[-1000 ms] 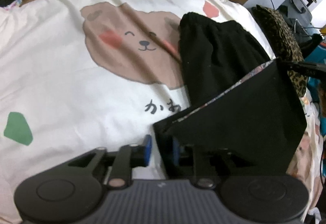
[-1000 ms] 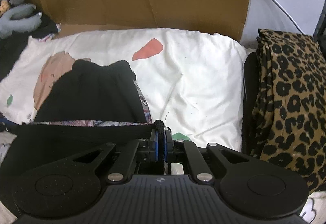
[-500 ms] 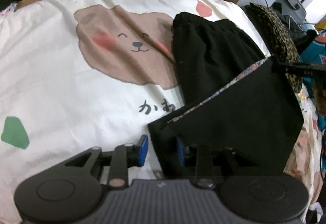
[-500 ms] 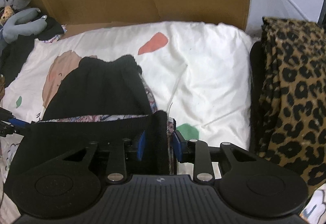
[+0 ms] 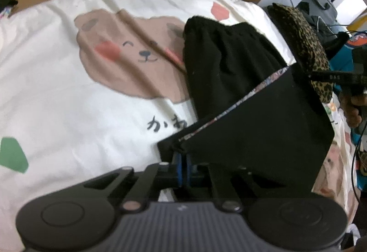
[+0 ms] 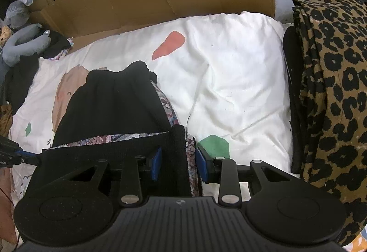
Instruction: Fold clothes
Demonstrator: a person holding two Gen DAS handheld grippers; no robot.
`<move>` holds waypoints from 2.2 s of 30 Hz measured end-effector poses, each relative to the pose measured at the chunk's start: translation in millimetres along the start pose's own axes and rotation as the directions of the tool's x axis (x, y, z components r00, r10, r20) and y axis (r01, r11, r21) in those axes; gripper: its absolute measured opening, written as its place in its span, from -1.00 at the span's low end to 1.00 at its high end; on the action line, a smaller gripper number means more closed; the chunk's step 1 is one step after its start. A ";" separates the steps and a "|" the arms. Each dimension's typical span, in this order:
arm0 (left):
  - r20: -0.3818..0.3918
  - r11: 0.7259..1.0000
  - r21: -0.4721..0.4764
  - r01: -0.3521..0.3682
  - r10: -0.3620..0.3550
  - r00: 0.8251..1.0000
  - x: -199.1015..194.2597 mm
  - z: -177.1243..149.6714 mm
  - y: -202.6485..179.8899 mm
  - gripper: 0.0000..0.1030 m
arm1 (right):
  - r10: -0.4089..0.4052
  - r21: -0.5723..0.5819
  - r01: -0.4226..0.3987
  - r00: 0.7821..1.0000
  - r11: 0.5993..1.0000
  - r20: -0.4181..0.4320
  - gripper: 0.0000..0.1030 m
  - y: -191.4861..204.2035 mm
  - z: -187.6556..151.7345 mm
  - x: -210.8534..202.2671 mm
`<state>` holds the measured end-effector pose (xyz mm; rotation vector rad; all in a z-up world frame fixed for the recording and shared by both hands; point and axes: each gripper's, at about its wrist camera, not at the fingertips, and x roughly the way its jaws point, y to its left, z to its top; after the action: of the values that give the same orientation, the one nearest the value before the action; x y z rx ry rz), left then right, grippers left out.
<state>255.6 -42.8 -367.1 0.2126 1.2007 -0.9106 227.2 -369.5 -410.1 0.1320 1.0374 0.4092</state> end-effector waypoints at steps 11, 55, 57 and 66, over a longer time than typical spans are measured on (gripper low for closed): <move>-0.003 0.998 0.003 -0.069 0.069 0.998 12.1 -0.6 4.9 -0.95 | 0.018 0.014 -0.018 1.000 1.000 -0.002 -0.50 -0.7 2.5 -3.3; 0.046 0.996 -0.084 0.008 -0.004 0.999 -5.9 2.4 13.9 -0.86 | 0.028 -0.071 -0.024 0.998 0.997 0.055 -0.78 10.4 3.6 -14.4; 0.053 0.997 -0.083 0.008 -0.004 0.999 -12.3 3.7 12.2 -0.86 | 0.021 -0.085 -0.015 0.997 0.996 0.076 -0.81 14.7 3.0 -23.5; 0.105 0.996 -0.086 0.003 0.006 0.994 -38.6 20.5 3.8 -0.87 | 0.002 -0.075 0.009 0.989 0.997 0.150 -0.88 28.2 3.5 -56.8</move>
<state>270.1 -33.4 -326.8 0.0946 1.1388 -0.8562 197.6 -365.5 -354.1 0.0916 0.8723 0.4284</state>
